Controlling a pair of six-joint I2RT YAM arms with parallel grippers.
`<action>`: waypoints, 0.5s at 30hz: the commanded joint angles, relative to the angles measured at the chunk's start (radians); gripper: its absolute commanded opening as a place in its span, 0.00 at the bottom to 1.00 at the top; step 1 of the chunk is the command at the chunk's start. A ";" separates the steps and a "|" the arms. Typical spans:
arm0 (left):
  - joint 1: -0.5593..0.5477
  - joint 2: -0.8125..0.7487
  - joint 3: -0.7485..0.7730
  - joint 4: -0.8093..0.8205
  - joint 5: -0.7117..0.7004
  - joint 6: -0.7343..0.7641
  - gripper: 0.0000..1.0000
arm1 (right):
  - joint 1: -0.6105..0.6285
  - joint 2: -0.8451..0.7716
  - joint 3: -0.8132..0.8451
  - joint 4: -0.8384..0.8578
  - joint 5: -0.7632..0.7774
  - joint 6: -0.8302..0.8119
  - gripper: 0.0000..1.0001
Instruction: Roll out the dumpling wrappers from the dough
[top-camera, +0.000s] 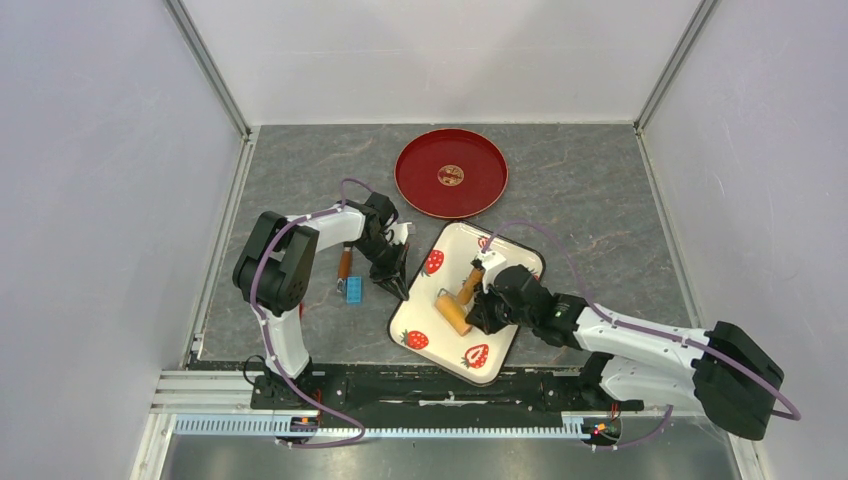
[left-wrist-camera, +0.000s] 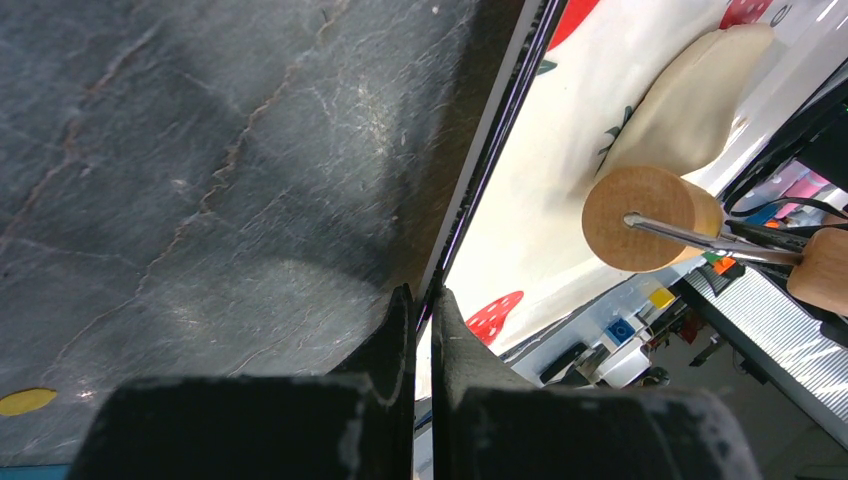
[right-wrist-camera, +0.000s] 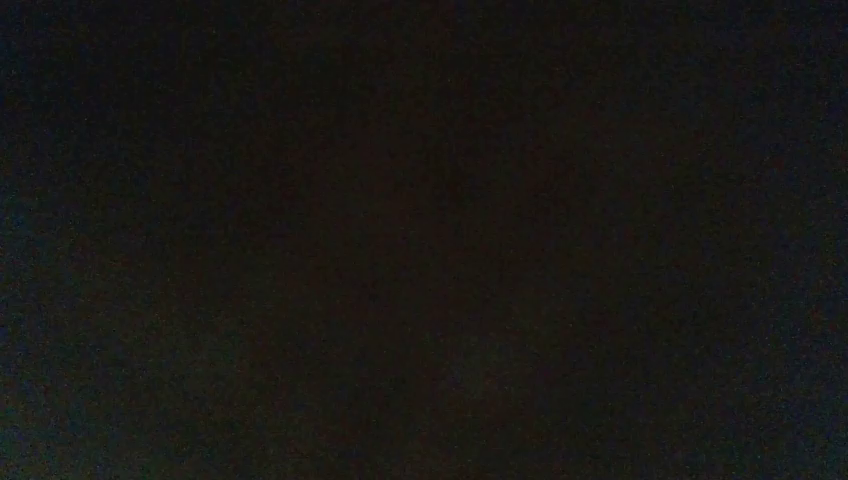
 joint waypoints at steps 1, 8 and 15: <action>0.021 0.010 -0.022 0.009 -0.144 0.020 0.02 | 0.019 0.110 -0.096 -0.322 -0.068 -0.023 0.00; 0.025 0.011 -0.019 0.008 -0.143 0.020 0.02 | 0.019 0.140 -0.066 -0.341 -0.063 -0.042 0.00; 0.029 0.011 -0.013 -0.001 -0.147 0.027 0.02 | 0.020 0.143 -0.021 -0.361 -0.041 -0.063 0.00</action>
